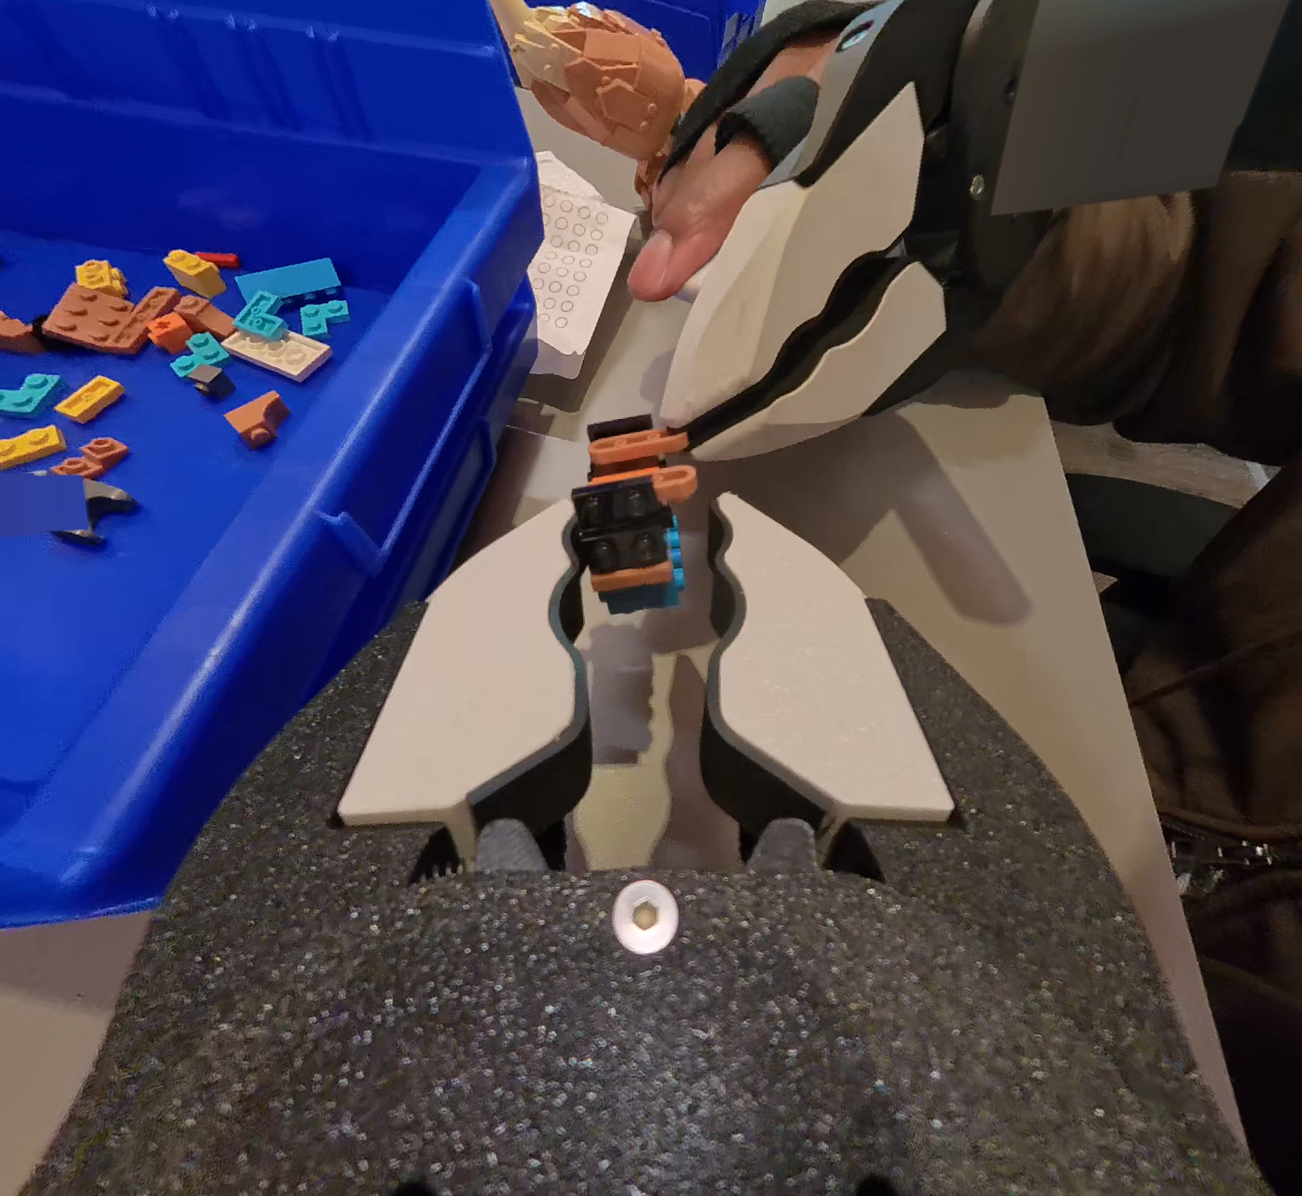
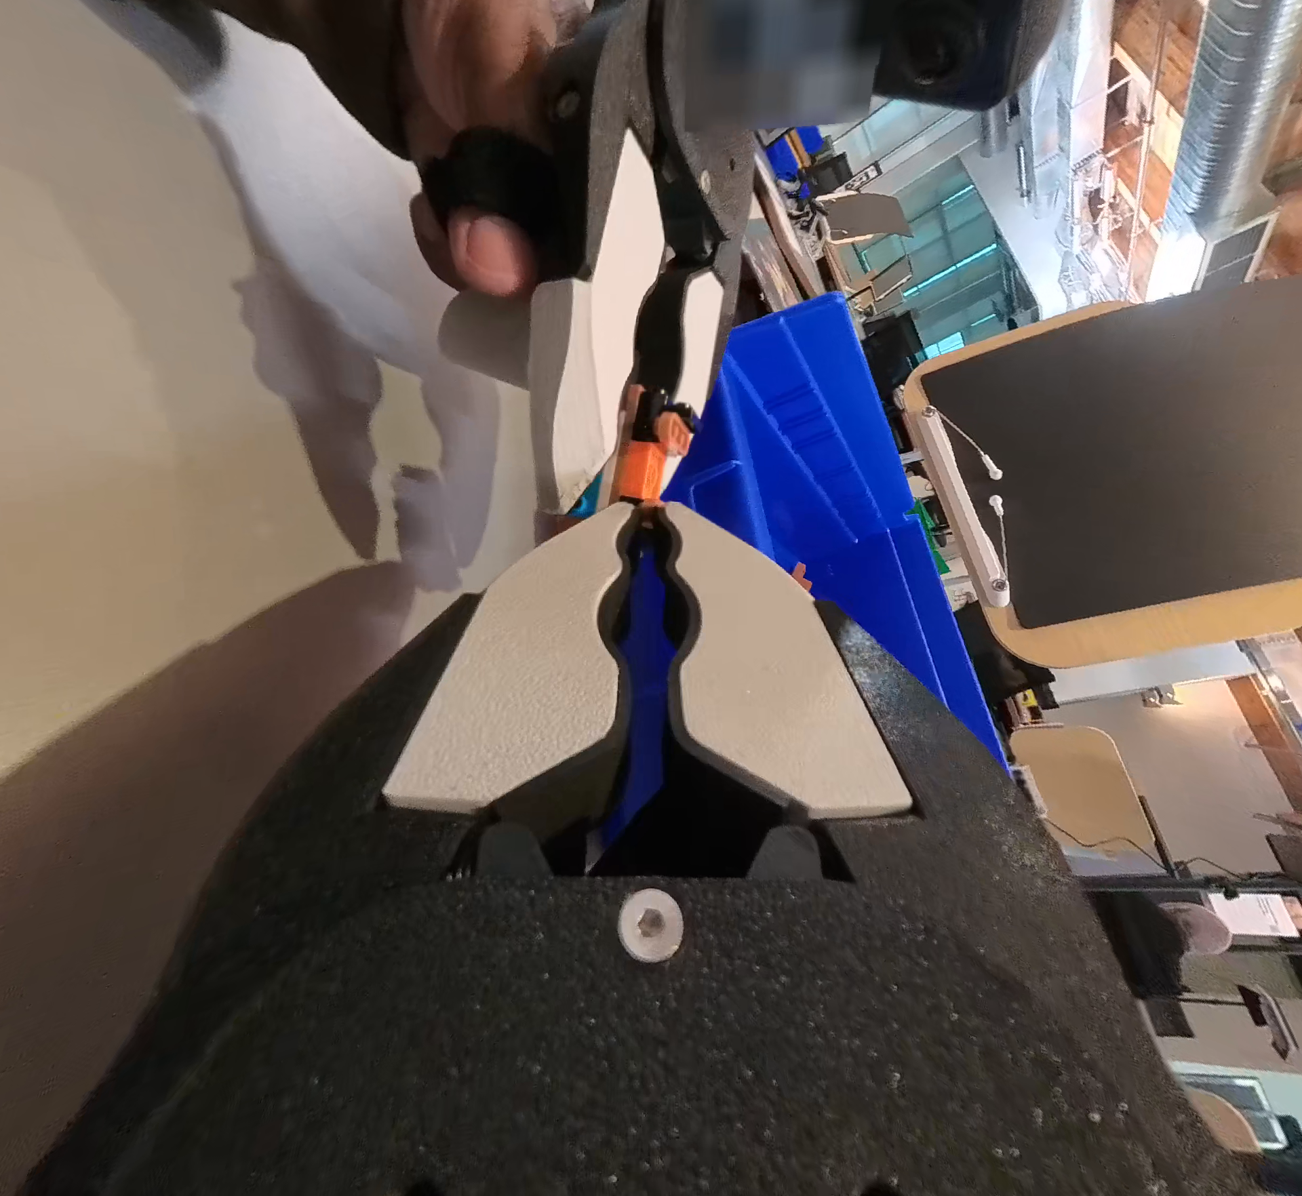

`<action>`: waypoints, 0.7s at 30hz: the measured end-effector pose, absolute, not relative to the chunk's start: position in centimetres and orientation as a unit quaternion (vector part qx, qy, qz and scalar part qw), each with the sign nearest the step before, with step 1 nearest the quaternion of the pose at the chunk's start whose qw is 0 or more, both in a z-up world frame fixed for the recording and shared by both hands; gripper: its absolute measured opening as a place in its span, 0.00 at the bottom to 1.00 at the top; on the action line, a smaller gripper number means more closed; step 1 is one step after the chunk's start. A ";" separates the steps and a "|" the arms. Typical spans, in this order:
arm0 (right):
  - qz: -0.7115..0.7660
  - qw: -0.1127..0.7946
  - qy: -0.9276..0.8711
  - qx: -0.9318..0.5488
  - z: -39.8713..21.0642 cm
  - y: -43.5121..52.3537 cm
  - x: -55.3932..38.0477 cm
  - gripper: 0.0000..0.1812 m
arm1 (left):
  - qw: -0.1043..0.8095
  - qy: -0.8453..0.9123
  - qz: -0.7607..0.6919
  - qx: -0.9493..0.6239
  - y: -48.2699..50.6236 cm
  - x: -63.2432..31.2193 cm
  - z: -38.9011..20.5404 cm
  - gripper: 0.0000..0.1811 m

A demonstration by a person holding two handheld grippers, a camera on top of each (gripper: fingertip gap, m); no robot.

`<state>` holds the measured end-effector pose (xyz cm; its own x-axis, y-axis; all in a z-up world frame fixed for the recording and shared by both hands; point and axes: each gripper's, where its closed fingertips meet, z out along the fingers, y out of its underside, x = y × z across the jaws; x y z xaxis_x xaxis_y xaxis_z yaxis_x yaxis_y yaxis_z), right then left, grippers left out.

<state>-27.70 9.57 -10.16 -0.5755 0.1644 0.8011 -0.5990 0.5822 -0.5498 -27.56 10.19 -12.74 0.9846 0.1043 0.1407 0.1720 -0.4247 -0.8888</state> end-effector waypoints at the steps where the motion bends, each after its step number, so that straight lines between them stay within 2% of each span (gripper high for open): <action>1: 0.439 0.437 -0.773 0.138 -10.1 9.5 -27.7 0.02 | 0.531 -0.087 -0.036 -0.842 10.2 -27.6 -12.7 0.18; 3: 0.445 0.435 -0.771 0.136 -10.1 9.5 -27.6 0.02 | 0.538 -0.095 -0.043 -0.837 10.2 -27.8 -12.6 0.17; 5: 0.448 0.433 -0.770 0.134 -10.0 9.5 -27.6 0.02 | 0.543 -0.096 -0.049 -0.833 10.1 -27.8 -12.4 0.12; 16: 0.426 0.460 -0.764 0.153 -10.4 9.4 -27.7 0.05 | 0.537 -0.103 -0.048 -0.836 10.3 -27.8 -12.4 0.11; 21: 0.428 0.459 -0.764 0.149 -10.4 9.5 -27.8 0.04 | 0.526 -0.094 -0.024 -0.845 10.3 -27.8 -12.7 0.11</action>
